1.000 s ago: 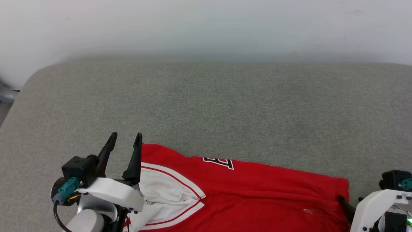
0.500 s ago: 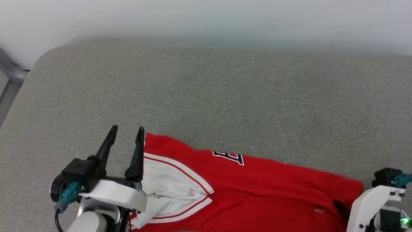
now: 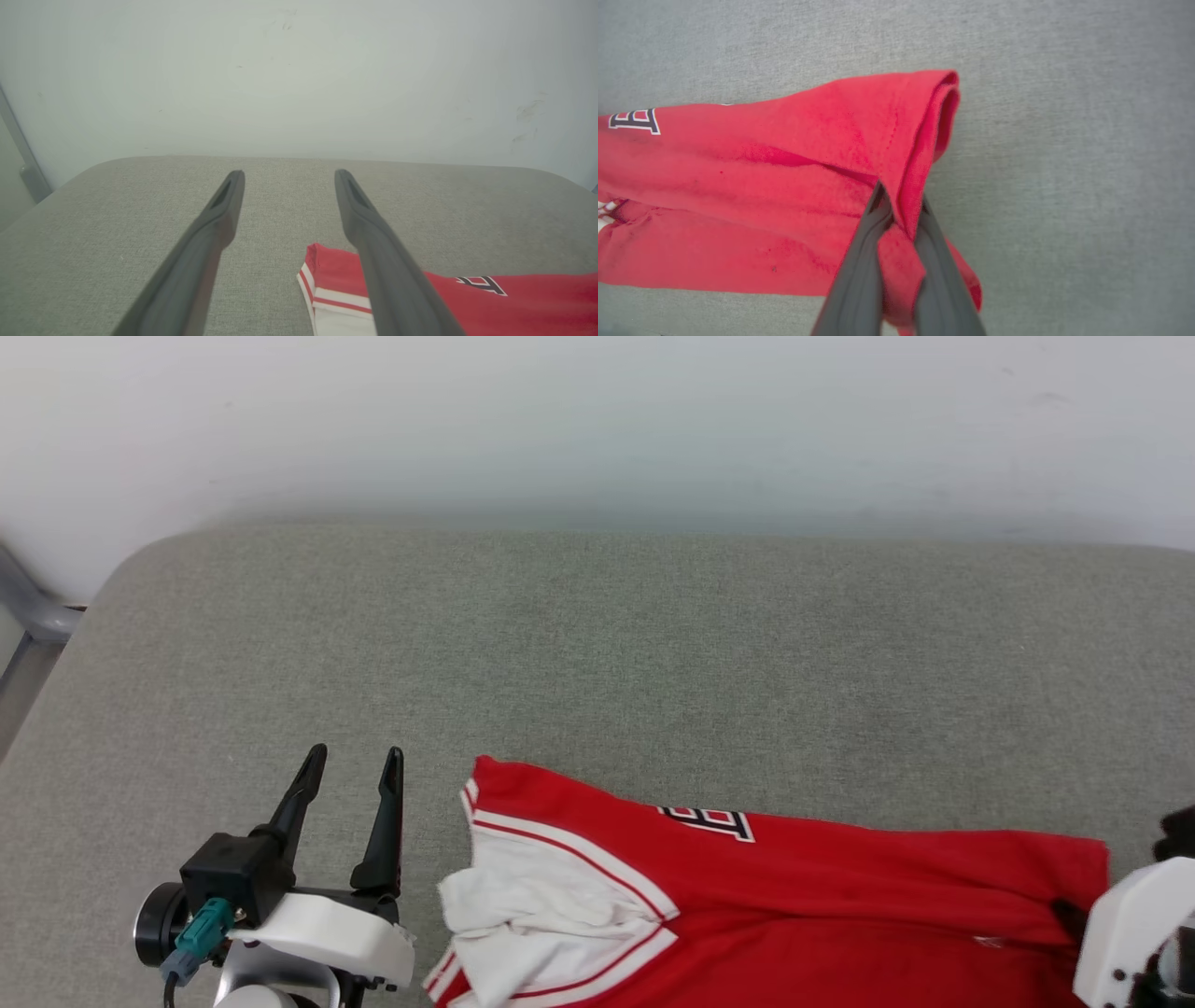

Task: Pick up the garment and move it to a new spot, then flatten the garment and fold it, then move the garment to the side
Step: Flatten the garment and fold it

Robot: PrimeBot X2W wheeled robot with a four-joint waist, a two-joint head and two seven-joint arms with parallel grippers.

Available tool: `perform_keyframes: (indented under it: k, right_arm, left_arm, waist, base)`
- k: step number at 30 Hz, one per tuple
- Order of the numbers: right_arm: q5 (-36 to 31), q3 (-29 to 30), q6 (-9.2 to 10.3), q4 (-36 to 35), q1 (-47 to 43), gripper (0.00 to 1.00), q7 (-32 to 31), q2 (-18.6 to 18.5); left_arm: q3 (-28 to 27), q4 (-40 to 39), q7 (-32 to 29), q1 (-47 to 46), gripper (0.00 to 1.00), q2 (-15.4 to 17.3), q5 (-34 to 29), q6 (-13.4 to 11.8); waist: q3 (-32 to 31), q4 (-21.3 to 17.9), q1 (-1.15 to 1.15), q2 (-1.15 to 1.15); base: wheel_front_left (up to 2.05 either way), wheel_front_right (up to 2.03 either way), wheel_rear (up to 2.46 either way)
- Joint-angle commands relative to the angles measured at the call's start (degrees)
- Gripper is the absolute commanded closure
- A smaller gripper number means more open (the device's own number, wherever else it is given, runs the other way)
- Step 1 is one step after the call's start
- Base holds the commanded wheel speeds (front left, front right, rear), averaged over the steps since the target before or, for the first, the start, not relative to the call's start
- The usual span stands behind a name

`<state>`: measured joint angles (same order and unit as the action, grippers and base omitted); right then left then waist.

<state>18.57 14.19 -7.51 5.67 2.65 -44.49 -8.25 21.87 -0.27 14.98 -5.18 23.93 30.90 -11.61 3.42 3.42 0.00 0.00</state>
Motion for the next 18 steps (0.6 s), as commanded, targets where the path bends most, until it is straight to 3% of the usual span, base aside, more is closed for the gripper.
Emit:
perform_keyframes:
  k: [1,6,11,15,18]
  right_arm:
    - [-0.61,3.03,0.04,-0.49,0.32,1.00,-0.72,-0.99]
    - [-1.21,10.26,0.04,-0.89,0.59,1.00,-2.63,-1.97]
    - [0.21,14.61,0.04,-0.39,1.34,1.00,-5.67,0.06]
    - [8.26,18.78,0.04,1.33,3.67,1.00,-12.39,4.05]
    - [18.62,21.53,0.04,4.08,5.67,1.00,-18.71,5.28]
  left_arm:
    - [0.14,-0.13,0.03,0.75,0.00,0.16,-0.33,-0.24]
    - [0.68,-0.13,-0.33,1.55,0.00,0.17,-0.30,-0.51]
    - [0.90,0.06,-0.56,1.86,0.00,0.24,-0.17,-0.65]
    - [1.36,0.12,-0.64,1.83,0.00,0.03,-0.22,-0.59]
    - [1.81,0.21,-0.88,1.66,0.00,-0.10,-0.22,-0.39]
  waist:
    - [-0.56,-0.34,0.00,0.00]
    - [-1.40,-0.50,0.00,0.00]
    - [-1.86,-0.61,0.00,0.00]
    - [-2.38,-0.44,0.00,0.00]
    - [-2.72,-0.06,0.00,0.00]
  base:
    - [0.00,0.00,0.00]
    - [0.00,0.00,0.00]
    - [0.00,0.00,0.00]
    - [0.00,0.00,0.00]
    - [0.00,0.00,0.00]
